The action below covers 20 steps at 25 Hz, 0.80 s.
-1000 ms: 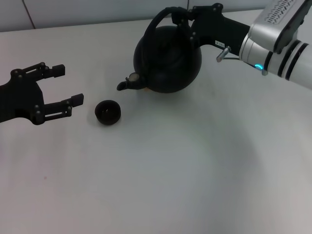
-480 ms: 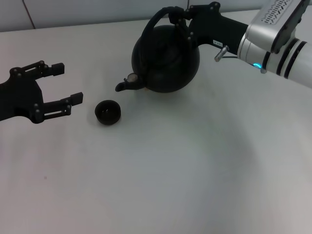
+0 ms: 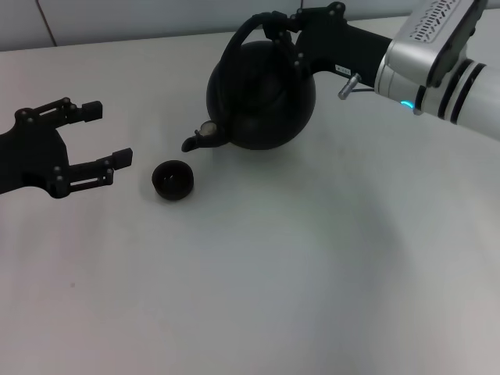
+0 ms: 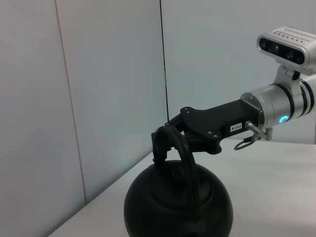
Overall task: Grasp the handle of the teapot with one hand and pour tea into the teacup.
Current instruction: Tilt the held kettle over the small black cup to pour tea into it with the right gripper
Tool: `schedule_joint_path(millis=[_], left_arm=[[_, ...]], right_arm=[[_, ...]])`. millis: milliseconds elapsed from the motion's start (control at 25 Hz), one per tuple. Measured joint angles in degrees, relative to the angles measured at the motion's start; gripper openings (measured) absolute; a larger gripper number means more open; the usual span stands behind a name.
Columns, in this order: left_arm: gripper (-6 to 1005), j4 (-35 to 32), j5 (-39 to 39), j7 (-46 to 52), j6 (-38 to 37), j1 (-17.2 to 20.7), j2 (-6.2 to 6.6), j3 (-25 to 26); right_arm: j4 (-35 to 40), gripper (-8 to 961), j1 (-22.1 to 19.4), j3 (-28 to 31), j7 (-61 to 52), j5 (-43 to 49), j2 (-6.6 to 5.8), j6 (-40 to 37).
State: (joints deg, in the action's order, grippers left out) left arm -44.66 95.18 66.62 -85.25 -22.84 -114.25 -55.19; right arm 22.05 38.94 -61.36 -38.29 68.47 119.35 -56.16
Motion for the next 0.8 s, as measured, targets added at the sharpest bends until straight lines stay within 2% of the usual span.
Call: schedule_joint_path(millis=[800], left_arm=[[802,-0.15,0.00,-0.27,-0.04,0.26,0.00,0.09]], right_arm=[[1.39,98,1.48,-1.95,2.22,-0.01,0.09,1.67]])
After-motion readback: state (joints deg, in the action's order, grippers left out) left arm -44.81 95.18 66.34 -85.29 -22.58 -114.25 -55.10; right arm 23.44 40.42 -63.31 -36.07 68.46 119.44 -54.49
